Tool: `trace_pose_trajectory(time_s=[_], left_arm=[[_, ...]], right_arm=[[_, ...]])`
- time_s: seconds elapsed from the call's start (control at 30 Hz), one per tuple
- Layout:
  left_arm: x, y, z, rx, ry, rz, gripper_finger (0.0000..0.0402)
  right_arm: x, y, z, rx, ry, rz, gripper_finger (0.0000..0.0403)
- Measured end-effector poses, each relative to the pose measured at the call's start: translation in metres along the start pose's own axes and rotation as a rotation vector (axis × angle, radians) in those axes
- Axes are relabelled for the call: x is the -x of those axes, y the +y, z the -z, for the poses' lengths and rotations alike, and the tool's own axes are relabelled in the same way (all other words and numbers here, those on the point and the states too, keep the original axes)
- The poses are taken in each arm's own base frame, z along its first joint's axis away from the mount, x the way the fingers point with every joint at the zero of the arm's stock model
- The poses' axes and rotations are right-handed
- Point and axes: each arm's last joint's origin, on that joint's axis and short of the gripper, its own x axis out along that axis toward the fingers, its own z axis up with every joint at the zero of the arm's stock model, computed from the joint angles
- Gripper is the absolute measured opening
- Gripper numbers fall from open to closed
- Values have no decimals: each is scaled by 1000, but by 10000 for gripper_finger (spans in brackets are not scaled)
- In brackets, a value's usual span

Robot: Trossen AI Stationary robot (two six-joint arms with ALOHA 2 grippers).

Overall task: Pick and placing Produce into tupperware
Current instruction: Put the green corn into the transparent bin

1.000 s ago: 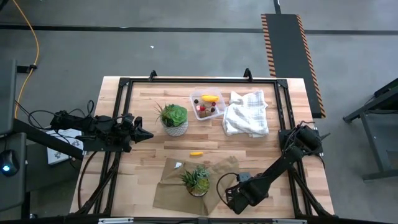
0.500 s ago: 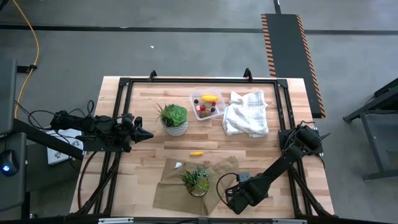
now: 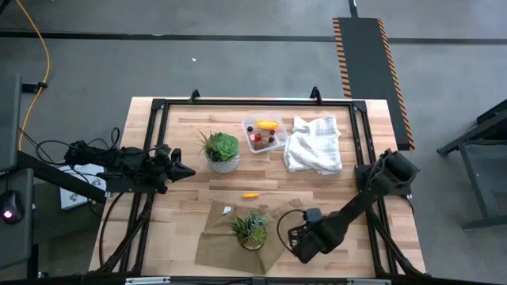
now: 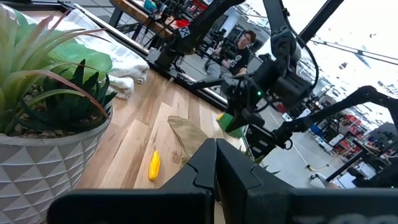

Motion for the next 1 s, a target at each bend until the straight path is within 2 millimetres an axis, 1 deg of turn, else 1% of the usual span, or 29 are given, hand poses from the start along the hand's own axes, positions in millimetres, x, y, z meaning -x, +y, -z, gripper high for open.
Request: trace_pose_trajectory(time_s=[0.2, 0.43, 0.7, 1.0], left_arm=[[0, 0, 0, 0, 0, 0, 1], [0, 0, 0, 0, -1, 0, 1], [0, 0, 0, 0, 0, 0, 1], [0, 0, 0, 0, 0, 0, 1]], right_arm=[[22, -1, -19, 6, -100, -67, 209], [41, 6, -46, 114, -187, -131, 209], [68, 13, -88, 317, -294, -187, 209], [97, 24, -133, 568, -397, -300, 209]])
